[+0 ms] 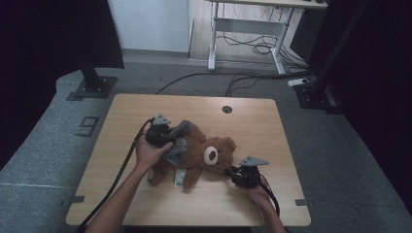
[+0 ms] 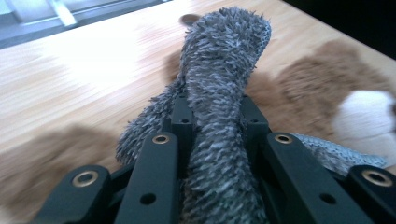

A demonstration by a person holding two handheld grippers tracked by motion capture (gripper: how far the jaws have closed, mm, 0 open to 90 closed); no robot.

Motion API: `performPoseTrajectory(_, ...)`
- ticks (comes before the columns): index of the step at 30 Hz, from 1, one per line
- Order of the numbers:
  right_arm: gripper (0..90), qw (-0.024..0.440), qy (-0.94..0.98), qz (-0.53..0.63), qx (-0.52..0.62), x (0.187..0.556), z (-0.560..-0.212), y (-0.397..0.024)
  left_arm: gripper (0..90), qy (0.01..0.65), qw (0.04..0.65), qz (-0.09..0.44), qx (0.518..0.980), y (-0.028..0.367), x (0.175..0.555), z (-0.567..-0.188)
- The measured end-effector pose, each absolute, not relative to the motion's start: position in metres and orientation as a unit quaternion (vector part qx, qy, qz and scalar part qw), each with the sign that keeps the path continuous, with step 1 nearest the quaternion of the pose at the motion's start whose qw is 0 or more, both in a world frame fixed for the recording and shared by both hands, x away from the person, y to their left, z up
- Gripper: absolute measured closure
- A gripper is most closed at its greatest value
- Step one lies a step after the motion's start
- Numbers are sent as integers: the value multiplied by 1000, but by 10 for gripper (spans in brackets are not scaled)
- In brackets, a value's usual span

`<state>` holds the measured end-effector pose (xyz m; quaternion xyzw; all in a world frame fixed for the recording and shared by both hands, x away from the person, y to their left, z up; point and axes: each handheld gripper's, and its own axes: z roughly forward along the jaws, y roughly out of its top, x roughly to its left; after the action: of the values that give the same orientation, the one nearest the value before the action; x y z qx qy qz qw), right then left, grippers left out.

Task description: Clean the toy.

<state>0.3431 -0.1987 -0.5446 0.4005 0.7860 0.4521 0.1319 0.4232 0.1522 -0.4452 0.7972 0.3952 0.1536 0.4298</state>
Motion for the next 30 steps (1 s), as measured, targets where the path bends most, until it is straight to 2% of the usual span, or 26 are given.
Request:
performPoseTrajectory(5, 728, 129, 786, 454, 400, 344, -545, -199, 735, 413, 428, 136, 792, 170, 424, -462)
performPoseTrajectory(12, 691, 134, 784, 457, 399, 343, -543, -199, 745, 410, 430, 134, 793, 169, 420, -471)
performPoseTrajectory(16, 617, 138, 779, 463, 400, 343, -540, -202, 751, 407, 434, 134, 792, 170, 415, -476)
performPoseTrajectory(20, 462, 151, 773, 470, 399, 341, -531, -206, 754, 409, 445, 129, 786, 175, 411, -481)
performPoseTrajectory(24, 344, 144, 744, 506, 411, 341, -516, -216, 756, 406, 449, 137, 784, 173, 405, -484)
performPoseTrajectory(30, 256, 145, 728, 521, 422, 353, -487, -209, 758, 402, 452, 140, 784, 173, 399, -486)
